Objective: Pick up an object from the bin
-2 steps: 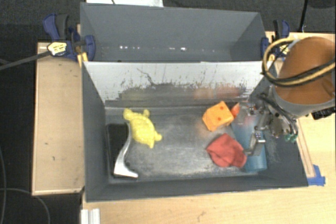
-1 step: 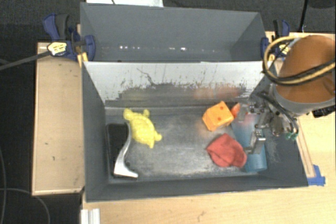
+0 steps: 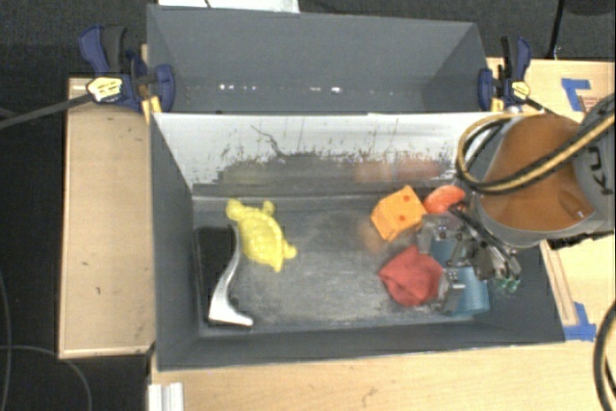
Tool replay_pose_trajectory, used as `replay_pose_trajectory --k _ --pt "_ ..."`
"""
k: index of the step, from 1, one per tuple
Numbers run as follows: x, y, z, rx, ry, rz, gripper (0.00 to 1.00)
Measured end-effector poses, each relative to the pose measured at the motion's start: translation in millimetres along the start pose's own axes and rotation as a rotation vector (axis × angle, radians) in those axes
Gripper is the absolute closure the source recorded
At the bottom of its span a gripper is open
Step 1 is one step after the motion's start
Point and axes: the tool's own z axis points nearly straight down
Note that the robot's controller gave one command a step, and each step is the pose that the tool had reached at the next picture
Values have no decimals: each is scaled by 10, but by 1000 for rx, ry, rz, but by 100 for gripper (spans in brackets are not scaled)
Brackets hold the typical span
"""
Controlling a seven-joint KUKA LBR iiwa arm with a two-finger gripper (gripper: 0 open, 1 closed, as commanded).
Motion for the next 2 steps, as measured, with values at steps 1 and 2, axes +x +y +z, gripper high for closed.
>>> replay_pose_trajectory --k 1,2 --pt "90 -1 432 -2 11 29 0" --pt "91 -8 -164 -1 3 48 0"
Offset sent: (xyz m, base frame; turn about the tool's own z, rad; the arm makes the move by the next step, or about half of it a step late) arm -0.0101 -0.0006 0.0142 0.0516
